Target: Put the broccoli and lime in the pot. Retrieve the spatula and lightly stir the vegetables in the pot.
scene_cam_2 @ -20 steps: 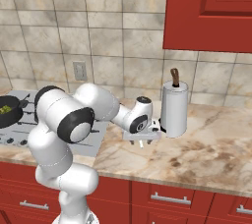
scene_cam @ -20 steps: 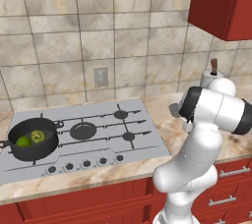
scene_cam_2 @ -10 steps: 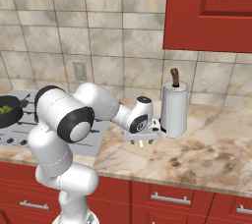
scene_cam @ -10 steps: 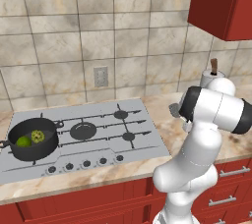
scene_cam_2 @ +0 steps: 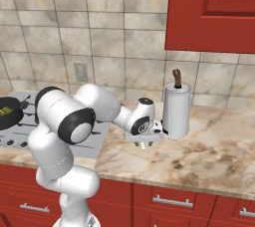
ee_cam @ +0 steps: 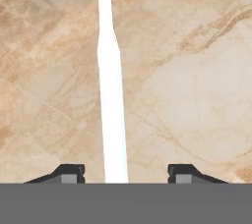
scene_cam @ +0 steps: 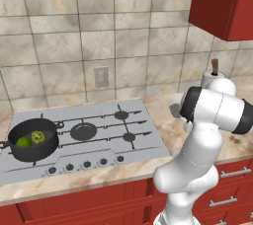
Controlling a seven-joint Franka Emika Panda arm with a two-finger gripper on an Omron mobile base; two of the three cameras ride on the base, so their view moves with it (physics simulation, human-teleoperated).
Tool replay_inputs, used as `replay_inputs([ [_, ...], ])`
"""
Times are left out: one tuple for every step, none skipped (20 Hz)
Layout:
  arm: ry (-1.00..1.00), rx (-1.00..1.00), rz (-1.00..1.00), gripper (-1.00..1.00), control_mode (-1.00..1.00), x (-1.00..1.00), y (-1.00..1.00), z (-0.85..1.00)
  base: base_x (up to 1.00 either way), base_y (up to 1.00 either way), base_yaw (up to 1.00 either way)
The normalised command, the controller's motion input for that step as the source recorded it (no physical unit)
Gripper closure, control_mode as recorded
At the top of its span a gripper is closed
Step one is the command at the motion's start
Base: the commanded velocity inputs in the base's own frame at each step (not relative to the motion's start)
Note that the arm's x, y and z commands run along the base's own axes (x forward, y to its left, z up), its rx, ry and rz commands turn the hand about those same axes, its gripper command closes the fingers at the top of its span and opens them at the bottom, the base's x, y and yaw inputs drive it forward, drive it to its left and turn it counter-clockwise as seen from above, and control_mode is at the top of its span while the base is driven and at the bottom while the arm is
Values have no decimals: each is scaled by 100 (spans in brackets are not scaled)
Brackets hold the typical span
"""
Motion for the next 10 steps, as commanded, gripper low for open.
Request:
replay_inputs([
  [0,0,0,100,-100,0,0,0,0,0,0],
  [0,0,0,100,-100,0,0,0,0,0,0],
  [0,0,0,100,-100,0,0,0,0,0,0],
  [0,0,0,100,-100,0,0,0,0,0,0],
  [0,0,0,100,-100,0,0,0,0,0,0],
  [0,0,0,100,-100,0,0,0,0,0,0],
  [0,0,0,100,-100,0,0,0,0,0,0],
  [0,0,0,100,-100,0,0,0,0,0,0],
  [0,0,0,100,-100,0,0,0,0,0,0],
  [0,0,0,100,-100,0,0,0,0,0,0],
])
